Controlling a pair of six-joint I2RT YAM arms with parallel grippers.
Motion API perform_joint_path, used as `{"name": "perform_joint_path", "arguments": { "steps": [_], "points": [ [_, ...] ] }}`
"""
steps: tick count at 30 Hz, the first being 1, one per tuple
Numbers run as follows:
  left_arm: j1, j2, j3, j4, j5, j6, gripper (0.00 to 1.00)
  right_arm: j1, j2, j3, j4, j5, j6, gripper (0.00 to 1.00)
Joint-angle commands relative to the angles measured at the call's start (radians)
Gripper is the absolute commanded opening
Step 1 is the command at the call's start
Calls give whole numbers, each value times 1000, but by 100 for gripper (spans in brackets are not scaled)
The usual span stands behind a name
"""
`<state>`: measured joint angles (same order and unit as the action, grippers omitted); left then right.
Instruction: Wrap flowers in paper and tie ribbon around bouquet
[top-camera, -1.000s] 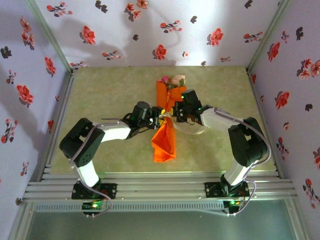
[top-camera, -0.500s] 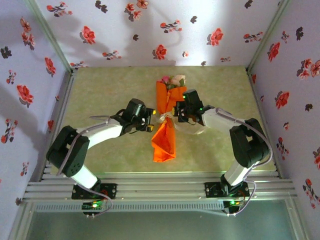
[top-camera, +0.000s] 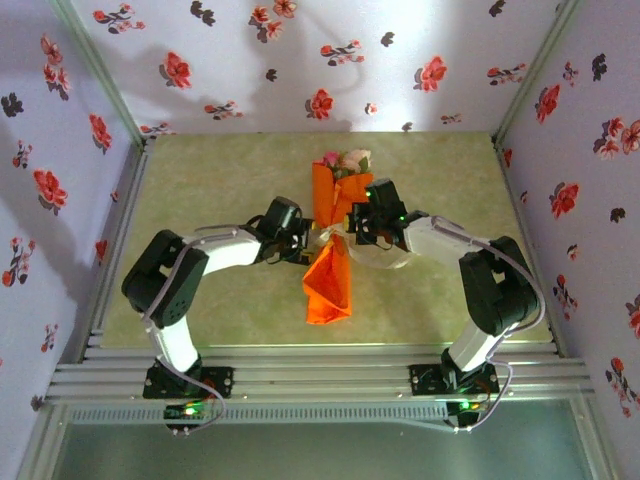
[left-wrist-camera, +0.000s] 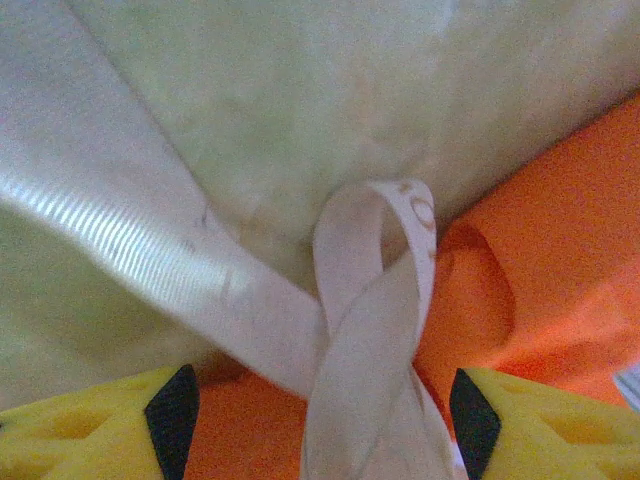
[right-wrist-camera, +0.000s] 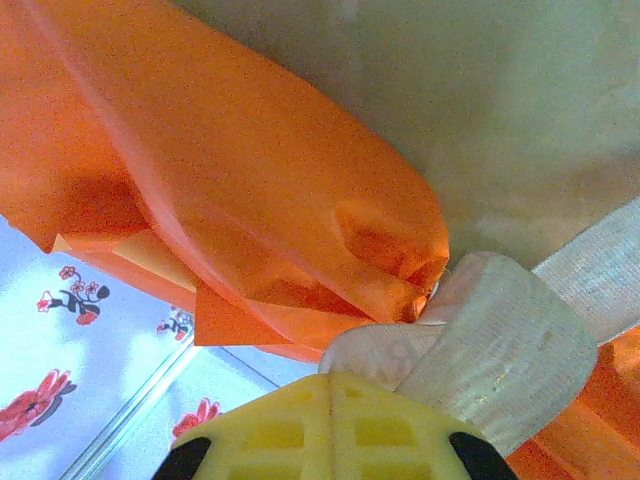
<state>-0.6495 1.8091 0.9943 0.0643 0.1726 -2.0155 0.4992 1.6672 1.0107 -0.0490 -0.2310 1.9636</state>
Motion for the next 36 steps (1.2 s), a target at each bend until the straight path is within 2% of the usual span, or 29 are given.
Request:
{"name": "perform_joint_path", "arguments": {
  "steps": [1, 6, 9, 12, 16, 24, 36],
  "points": [
    [3, 53, 48, 22, 0, -58, 70, -1, -22, -7, 6, 18, -12, 0],
    [-4, 95, 56, 40, 2, -110, 68, -1, -22, -7, 7, 16, -12, 0],
    [2, 133, 70, 92, -7, -125, 58, 1, -22, -9, 7, 15, -12, 0],
    [4, 166, 71, 147, -16, -143, 38, 1, -24, -11, 8, 17, -12, 0],
    [20, 162, 38, 193, -43, -124, 0, -1, -29, -17, 18, 22, -12, 0],
    [43, 19, -30, 138, -54, -40, 0, -16, -63, -48, 49, 73, -34, 0],
    [54, -6, -28, 65, 21, 5, 0, -55, -99, -158, 178, 156, -10, 0]
  ]
}}
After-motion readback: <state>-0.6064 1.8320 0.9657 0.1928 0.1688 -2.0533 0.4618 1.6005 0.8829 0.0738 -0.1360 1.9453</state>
